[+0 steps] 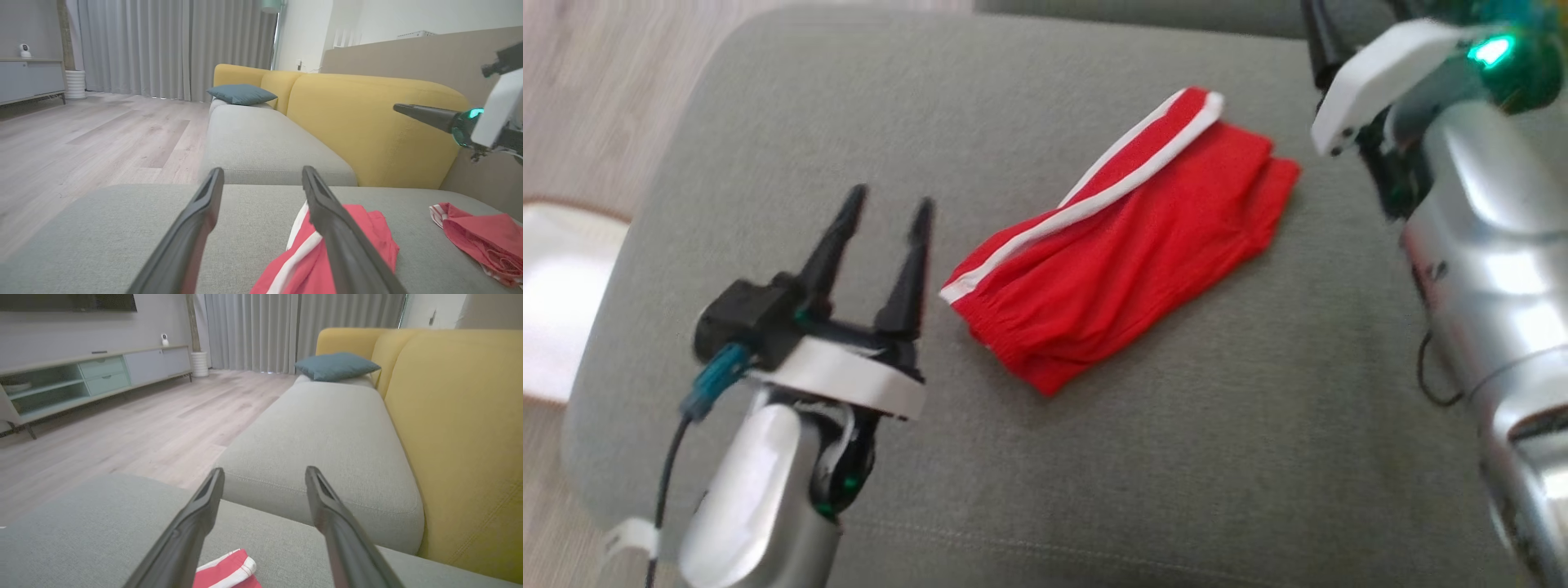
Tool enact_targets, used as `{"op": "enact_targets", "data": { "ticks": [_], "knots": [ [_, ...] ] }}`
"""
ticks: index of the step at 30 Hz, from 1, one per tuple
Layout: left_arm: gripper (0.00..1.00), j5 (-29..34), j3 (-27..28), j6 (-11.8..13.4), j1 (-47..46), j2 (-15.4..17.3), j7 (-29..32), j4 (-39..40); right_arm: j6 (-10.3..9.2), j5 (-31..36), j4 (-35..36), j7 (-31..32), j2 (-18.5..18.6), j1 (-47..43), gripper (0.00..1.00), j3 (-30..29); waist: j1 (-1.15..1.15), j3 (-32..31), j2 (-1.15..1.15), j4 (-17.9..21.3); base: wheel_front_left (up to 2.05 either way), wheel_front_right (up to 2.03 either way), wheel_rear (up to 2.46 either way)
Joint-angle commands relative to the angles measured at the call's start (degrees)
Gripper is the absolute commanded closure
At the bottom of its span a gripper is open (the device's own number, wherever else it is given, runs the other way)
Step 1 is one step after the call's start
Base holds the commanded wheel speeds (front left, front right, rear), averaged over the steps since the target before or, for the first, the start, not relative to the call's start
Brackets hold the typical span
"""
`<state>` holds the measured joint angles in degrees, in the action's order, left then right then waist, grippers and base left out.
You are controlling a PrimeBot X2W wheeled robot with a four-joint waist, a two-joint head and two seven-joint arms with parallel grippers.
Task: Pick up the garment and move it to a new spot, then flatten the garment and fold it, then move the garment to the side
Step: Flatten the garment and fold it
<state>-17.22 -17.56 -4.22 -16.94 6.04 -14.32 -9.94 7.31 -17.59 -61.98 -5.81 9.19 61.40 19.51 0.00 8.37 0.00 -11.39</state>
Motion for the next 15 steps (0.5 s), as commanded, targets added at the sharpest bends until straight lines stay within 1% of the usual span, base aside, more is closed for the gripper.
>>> {"op": "enact_targets", "data": {
  "ticks": [1,4,7,11,15],
  "knots": [
    [0.0,0.19,2.66,0.59,-0.93,1.13,-0.68,2.25,0.18,-0.72,2.18,-1.01,-1.45,-0.64,0.0,0.9,0.0,-2.04,0.0,2.03,0.0,0.0,0.0],
    [0.0,0.97,5.03,1.71,0.77,1.01,-0.68,3.45,0.18,-1.8,5.32,-3.72,-0.99,-4.93,0.0,3.01,0.0,-3.39,0.0,3.62,0.0,0.0,0.0],
    [0.0,1.28,7.06,2.12,2.47,0.56,-0.68,4.52,0.18,-1.94,8.56,-6.08,-0.22,-9.12,0.0,3.81,0.0,-4.31,0.0,5.04,0.0,0.0,0.0],
    [0.0,2.34,9.32,2.3,4.72,0.06,-0.68,5.72,0.18,-0.54,13.33,-8.15,0.11,-14.74,0.0,1.61,0.0,-5.27,0.0,6.79,0.0,0.0,0.0],
    [0.0,3.24,10.88,2.07,7.28,-0.67,-0.68,6.18,0.18,2.14,17.9,-8.76,-1.59,-21.52,0.0,-1.86,0.0,-5.82,0.0,8.35,0.0,0.0,0.0]
  ]
}}
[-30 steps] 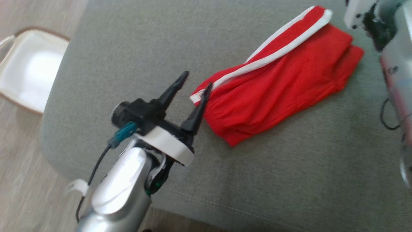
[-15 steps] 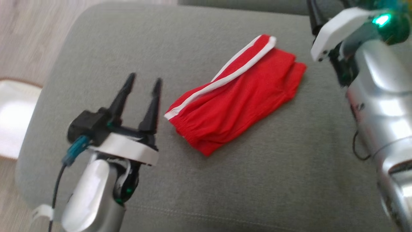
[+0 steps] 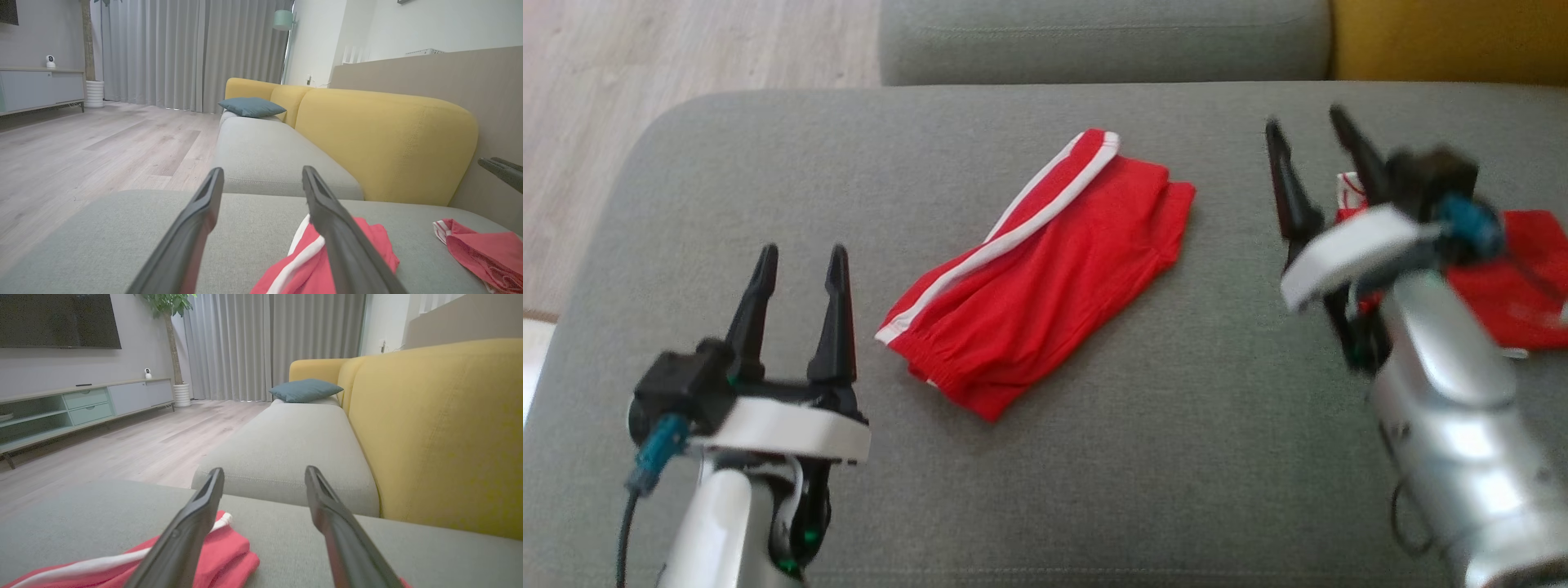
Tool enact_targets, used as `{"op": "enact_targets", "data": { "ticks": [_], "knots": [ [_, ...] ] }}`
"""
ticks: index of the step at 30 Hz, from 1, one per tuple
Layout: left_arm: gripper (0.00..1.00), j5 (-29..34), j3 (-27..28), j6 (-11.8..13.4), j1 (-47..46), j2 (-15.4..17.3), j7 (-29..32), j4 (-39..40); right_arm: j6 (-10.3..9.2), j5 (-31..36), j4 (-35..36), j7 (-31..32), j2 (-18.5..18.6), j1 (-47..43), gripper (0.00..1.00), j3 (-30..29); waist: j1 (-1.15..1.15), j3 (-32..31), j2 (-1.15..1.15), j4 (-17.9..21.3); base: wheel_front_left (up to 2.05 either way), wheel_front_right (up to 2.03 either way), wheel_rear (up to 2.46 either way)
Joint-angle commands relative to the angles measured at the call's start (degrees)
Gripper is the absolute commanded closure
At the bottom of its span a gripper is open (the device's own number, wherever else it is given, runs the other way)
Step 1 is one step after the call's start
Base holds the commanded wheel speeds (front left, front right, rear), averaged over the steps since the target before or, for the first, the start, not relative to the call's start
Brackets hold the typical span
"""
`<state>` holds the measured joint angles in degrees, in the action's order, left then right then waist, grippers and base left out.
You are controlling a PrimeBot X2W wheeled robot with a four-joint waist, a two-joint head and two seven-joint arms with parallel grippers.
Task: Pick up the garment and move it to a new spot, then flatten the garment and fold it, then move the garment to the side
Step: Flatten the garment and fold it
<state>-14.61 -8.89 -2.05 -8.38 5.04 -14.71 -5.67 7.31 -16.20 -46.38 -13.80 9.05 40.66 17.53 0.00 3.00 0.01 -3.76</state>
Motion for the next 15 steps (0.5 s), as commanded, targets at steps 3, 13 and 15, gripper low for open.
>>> {"op": "enact_targets", "data": {
  "ticks": [3,13,15],
  "knots": [
    [0.0,1.59,2.87,-0.34,0.07,-0.28,-0.29,1.82,0.18,3.3,5.9,-0.94,-2.76,-5.62,0.0,-3.72,0.0,-0.82,-0.01,1.58,0.0,0.0,0.0],
    [0.0,1.31,4.81,-0.16,4.53,-1.98,-0.29,2.47,0.18,9.18,19.36,1.6,-6.07,-19.96,0.0,-10.52,0.0,-0.95,-0.01,3.38,0.0,0.0,0.0],
    [0.0,1.39,4.44,-0.4,4.28,-2.06,-0.29,2.43,0.18,8.63,21.28,2.88,-6.12,-21.39,0.0,-10.7,0.0,-0.58,-0.01,2.76,0.0,0.0,0.0]
  ]
}}
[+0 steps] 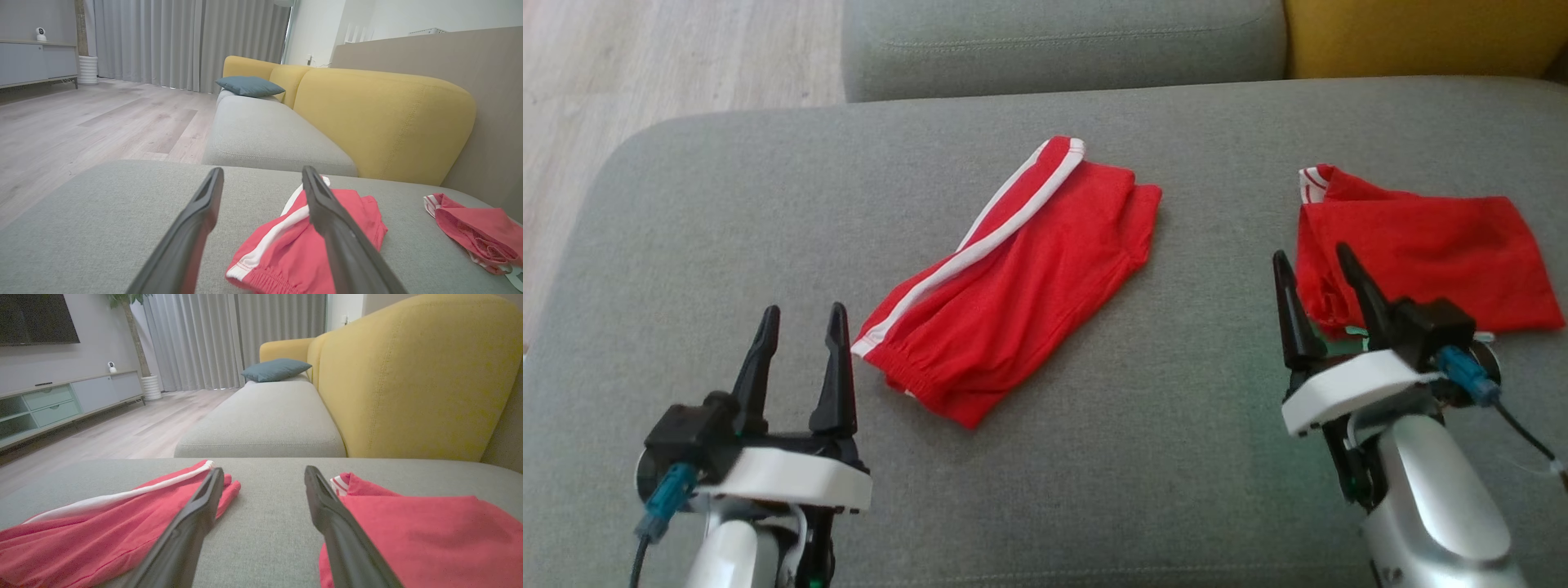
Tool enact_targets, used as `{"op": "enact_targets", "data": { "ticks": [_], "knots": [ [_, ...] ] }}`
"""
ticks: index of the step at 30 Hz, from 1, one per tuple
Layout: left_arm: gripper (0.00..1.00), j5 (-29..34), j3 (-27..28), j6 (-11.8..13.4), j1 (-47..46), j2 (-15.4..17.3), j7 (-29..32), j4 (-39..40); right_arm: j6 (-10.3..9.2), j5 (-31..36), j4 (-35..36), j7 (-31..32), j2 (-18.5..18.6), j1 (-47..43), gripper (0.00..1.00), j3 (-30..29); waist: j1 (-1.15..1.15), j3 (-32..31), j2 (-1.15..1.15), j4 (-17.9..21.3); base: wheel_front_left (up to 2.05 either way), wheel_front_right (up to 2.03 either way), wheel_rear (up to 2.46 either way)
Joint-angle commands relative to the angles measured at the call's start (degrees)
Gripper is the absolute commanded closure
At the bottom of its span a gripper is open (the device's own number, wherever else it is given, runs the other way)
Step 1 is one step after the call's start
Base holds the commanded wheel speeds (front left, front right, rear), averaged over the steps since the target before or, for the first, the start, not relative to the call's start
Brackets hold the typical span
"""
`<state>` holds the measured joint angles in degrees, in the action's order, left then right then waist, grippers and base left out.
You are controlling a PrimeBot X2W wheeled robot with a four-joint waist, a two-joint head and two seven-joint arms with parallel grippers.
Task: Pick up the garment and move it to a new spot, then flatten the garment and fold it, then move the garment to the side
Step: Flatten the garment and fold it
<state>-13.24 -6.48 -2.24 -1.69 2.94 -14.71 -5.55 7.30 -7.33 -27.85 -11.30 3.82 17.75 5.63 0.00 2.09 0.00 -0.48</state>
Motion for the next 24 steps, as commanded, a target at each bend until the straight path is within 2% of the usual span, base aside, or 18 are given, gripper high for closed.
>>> {"op": "enact_targets", "data": {
  "ticks": [1,6,10,18,24],
  "knots": [
    [0.0,0.09,1.8,-0.34,-2.65,0.01,-0.29,2.31,0.19,-0.88,3.57,1.1,-0.9,1.07,0.0,1.17,0.0,0.58,0.0,-0.93,0.0,0.0,0.0],
    [0.0,-0.24,0.9,-0.5,-3.53,-0.03,-0.29,2.4,0.19,-5.75,4.91,5.48,-0.92,0.7,0.0,0.61,0.0,1.85,0.0,-2.97,0.0,0.0,0.0],
    [0.0,-1.05,-0.47,-0.33,-4.12,-0.04,-0.29,1.92,0.19,-14.6,3.03,11.22,-0.93,2.21,0.0,-0.88,0.0,3.5,0.0,-5.74,0.0,0.0,0.0],
    [0.0,-2.15,-2.82,-0.11,-5.63,-0.05,-0.29,0.96,0.19,-26.6,-7.89,19.8,-0.93,10.27,0.0,-5.58,0.0,7.08,0.0,-12.19,0.0,0.0,0.0],
    [0.0,-2.71,-4.0,-0.02,-6.5,-0.06,-0.29,0.3,0.19,-28.75,-17.64,21.4,-0.93,17.23,0.0,-9.15,0.0,8.7,0.0,-15.8,0.0,0.0,0.0]
  ]
}}
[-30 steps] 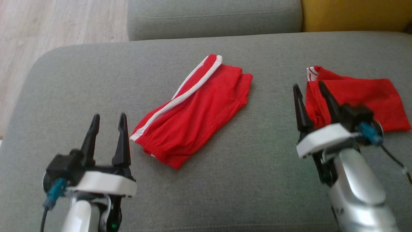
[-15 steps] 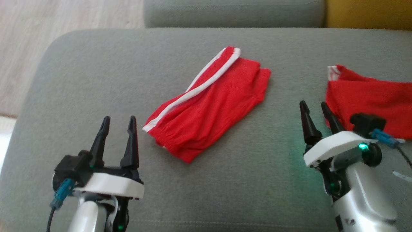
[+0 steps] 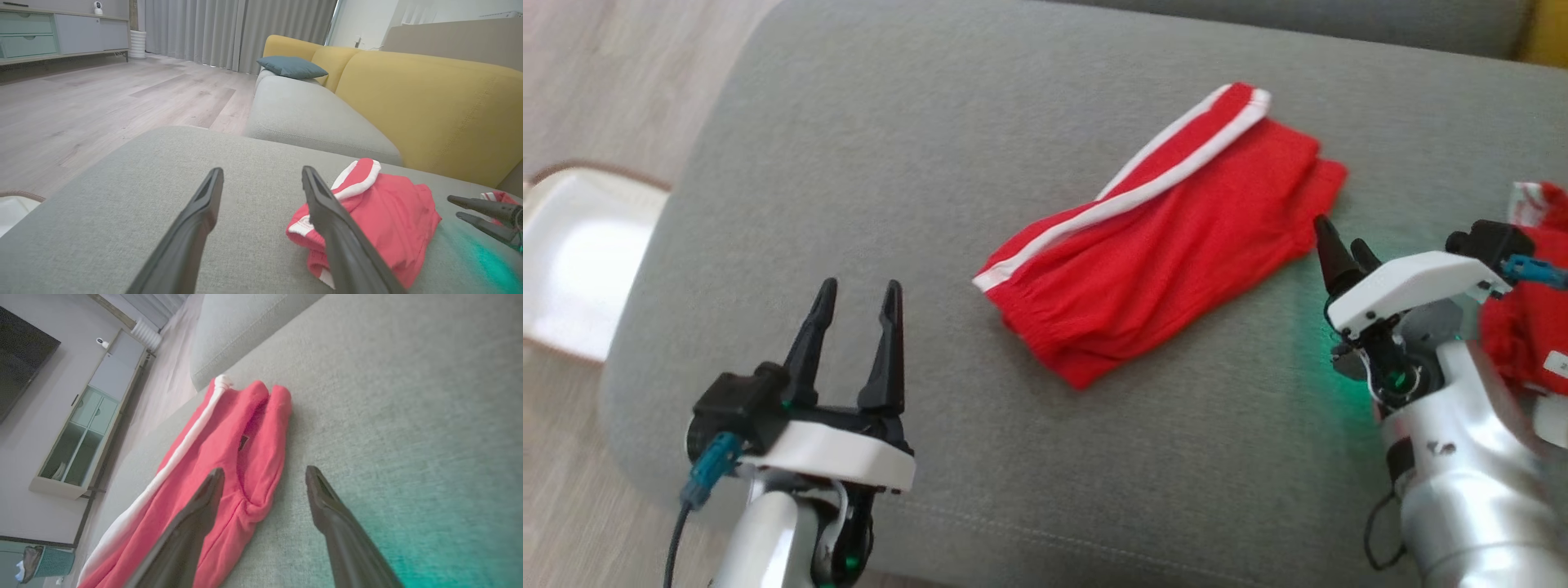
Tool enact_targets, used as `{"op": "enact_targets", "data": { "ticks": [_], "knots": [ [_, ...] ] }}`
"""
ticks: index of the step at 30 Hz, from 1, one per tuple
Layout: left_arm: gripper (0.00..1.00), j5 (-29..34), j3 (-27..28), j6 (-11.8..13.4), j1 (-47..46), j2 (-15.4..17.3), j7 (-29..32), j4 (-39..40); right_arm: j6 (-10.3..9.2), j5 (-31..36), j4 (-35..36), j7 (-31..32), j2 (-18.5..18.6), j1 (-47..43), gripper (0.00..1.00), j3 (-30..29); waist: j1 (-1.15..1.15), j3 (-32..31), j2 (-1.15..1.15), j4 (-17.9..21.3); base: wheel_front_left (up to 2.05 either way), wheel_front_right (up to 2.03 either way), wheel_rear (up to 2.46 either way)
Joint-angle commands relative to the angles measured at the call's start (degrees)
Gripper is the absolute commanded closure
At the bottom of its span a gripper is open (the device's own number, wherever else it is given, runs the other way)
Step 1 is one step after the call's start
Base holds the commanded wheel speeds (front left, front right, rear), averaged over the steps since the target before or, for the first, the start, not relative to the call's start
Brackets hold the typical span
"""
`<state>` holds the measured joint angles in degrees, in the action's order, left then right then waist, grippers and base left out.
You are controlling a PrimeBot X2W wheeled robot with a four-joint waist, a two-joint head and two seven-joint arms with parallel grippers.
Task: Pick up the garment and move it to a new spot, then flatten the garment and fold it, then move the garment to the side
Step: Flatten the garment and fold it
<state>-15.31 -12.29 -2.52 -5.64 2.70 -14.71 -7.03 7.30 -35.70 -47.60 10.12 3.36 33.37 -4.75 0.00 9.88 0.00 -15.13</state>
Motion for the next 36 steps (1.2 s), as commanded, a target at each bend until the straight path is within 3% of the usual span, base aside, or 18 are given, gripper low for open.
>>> {"op": "enact_targets", "data": {
  "ticks": [1,17,30,31,32,36],
  "knots": [
    [0.0,-0.72,1.61,0.27,-2.64,0.19,-0.29,1.7,0.19,-0.86,0.42,0.17,-0.47,2.77,0.0,0.61,0.0,1.12,0.0,-1.63,0.0,0.0,0.0],
    [0.0,-1.01,-1.43,1.18,-4.54,0.18,-0.29,1.82,0.19,3.71,-19.98,-2.05,0.27,15.4,0.0,-6.96,0.0,3.81,0.0,-6.06,0.0,0.0,0.0],
    [0.0,-2.65,-3.32,1.76,-6.05,0.18,-0.29,2.19,0.19,10.46,-25.86,-1.74,1.57,23.48,0.0,-9.35,0.0,6.51,0.0,-7.9,0.0,0.0,0.0],
    [0.0,-2.73,-3.35,1.85,-6.17,0.18,-0.29,2.19,0.19,10.68,-25.94,-1.57,1.38,23.87,0.71,-9.47,0.0,6.61,0.0,-7.82,0.0,0.0,0.0],
    [0.0,-2.81,-3.36,1.95,-6.27,0.18,-0.29,2.17,0.19,10.8,-25.98,-1.67,1.16,24.25,1.0,-9.53,0.0,6.65,0.0,-7.66,0.0,0.0,0.0],
    [0.0,-2.96,-3.08,2.12,-6.3,0.18,-0.29,2.07,0.19,9.84,-26.01,-3.58,0.41,24.92,1.0,-10.46,0.0,6.05,0.0,-6.1,0.0,0.0,0.0]
  ]
}}
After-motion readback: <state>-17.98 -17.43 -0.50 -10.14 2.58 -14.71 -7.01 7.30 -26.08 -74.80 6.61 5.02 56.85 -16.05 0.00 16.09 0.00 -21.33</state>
